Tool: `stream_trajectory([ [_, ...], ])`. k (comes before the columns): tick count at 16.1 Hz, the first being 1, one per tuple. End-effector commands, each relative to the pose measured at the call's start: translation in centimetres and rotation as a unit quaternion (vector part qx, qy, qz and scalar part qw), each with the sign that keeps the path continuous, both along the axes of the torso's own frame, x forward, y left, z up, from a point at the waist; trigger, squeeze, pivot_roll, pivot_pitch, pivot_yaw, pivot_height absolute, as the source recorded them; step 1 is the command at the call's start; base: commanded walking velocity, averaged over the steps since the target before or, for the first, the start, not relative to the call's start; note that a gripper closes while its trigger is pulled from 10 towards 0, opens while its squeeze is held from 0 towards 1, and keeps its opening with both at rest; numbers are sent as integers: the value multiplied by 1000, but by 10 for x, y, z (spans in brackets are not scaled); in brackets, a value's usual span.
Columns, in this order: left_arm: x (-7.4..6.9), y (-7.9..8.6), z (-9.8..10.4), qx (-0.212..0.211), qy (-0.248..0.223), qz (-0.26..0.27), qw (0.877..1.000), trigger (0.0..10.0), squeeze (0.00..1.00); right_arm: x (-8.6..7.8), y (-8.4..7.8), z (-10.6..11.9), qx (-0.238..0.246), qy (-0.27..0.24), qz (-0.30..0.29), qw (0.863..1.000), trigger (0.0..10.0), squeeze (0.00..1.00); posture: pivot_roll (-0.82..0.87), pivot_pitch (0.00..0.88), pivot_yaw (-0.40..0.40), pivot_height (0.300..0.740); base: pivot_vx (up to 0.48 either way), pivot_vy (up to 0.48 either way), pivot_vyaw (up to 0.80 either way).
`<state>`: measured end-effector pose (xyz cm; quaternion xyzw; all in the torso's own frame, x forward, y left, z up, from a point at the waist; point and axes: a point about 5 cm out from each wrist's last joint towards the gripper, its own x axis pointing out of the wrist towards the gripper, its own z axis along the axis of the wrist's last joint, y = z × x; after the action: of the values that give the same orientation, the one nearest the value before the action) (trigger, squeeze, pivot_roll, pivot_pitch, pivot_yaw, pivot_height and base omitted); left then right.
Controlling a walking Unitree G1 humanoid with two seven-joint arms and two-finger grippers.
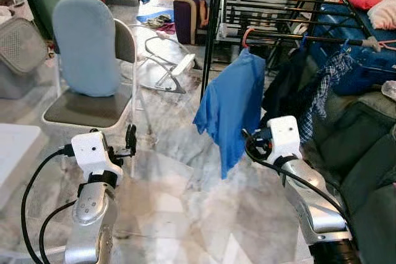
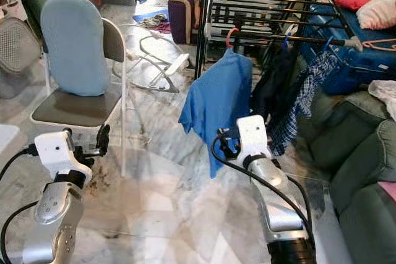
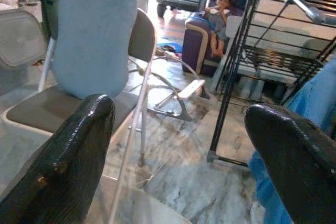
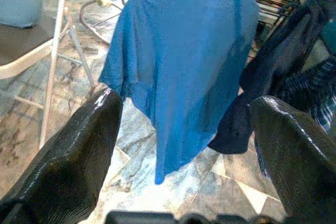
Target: Hang hanger
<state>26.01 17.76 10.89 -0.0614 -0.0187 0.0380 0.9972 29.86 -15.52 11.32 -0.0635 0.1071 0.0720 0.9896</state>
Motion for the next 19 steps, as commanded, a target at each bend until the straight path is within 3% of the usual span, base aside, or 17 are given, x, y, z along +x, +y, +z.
stream_trajectory([
  [1, -1, -4, 1, -2, 1, -12, 1000, 10000, 0, -2, -7, 1, 1, -6, -14, 1000, 10000, 0, -101, 0, 3, 740, 0, 0, 0],
  [4, -2, -7, -2, -6, 11, -24, 1000, 10000, 0, -8, -19, -1, 4, 0, -34, 999, 10000, 0, -108, 0, 21, 740, 0, 0, 0],
  [7, -3, -8, -1, -9, 7, -31, 999, 10000, 0, -7, -21, 1, 6, -6, -40, 999, 10000, 0, -115, 0, 26, 740, 0, 0, -665],
  [12, -7, -11, -3, -16, 12, -37, 999, 10000, 0, -8, -20, 4, 1, -13, -37, 999, 10000, 0, -117, 22, 32, 740, 297, 0, 0],
  [19, -10, -12, -4, -15, 19, -45, 999, 10000, 0, -13, -23, 5, -6, -12, -42, 999, 10000, 0, -127, 59, 32, 740, 363, 310, 0],
])
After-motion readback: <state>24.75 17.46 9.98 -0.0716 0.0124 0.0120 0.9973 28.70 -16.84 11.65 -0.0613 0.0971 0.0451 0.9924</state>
